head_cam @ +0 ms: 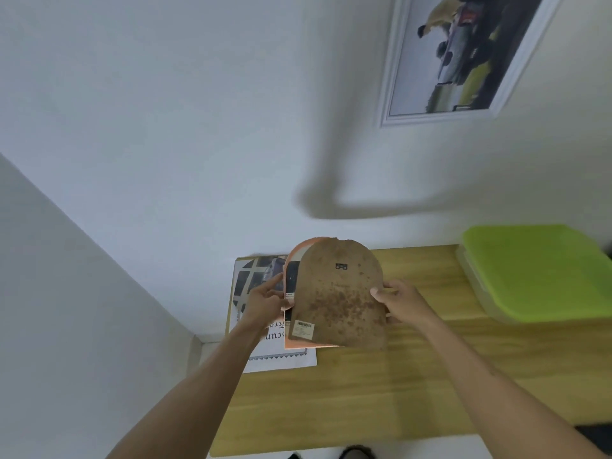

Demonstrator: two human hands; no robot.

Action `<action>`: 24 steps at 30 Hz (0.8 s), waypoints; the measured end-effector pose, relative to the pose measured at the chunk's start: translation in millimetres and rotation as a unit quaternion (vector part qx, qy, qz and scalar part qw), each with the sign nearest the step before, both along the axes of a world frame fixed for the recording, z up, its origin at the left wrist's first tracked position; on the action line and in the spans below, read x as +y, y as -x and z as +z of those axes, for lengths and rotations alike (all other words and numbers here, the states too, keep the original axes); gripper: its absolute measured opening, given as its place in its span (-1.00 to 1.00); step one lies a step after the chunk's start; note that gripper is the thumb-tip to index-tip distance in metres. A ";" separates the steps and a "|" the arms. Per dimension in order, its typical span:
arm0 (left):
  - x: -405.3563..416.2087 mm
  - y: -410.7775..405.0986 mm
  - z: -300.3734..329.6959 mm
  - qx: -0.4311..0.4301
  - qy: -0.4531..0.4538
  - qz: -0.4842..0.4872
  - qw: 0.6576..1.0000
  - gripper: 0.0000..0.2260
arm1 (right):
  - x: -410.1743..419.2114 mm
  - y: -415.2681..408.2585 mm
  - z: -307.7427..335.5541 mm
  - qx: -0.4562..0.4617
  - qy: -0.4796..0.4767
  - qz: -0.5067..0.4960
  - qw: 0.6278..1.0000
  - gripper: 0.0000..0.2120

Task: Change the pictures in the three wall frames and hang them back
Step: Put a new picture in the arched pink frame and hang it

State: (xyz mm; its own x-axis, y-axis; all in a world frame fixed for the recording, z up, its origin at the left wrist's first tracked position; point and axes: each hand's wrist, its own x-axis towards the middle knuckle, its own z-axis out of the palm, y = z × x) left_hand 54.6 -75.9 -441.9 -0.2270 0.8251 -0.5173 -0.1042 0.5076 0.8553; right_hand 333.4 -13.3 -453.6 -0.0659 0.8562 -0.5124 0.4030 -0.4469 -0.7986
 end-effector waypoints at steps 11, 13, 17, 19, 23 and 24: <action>26.4 -54.9 -19.9 0.025 0.040 0.008 0.999 -0.40 | 27.5 -85.1 -23.5 0.074 0.057 -0.110 0.990 -0.51; 27.3 -60.5 -23.4 0.035 0.051 0.020 0.998 -0.40 | 37.8 -106.7 -29.0 0.065 0.056 -0.127 0.988 -0.49; 23.9 -62.9 -25.9 0.055 0.065 0.044 0.995 -0.42 | 56.1 -145.5 -37.5 0.023 0.046 -0.133 0.990 -0.43; 20.0 -62.3 -25.6 0.072 0.070 0.060 0.993 -0.42 | 61.7 -156.5 -39.2 -0.004 0.039 -0.125 0.991 -0.43; 13.6 -64.0 -32.2 0.093 0.089 0.087 0.988 -0.43 | 69.3 -166.0 -55.1 -0.055 0.054 -0.103 0.992 -0.42; 12.9 -66.2 -33.7 0.096 0.091 0.093 0.987 -0.43 | 70.5 -167.6 -61.9 -0.085 0.050 -0.095 0.991 -0.41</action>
State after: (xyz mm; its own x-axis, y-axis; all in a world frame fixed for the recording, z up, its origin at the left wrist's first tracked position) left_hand 120.9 -63.0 -475.6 -0.4747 0.6569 -0.5858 -0.0544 0.6423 0.7645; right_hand 501.0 57.1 -515.5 0.1858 0.7895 -0.5849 0.4287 -0.6008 -0.6748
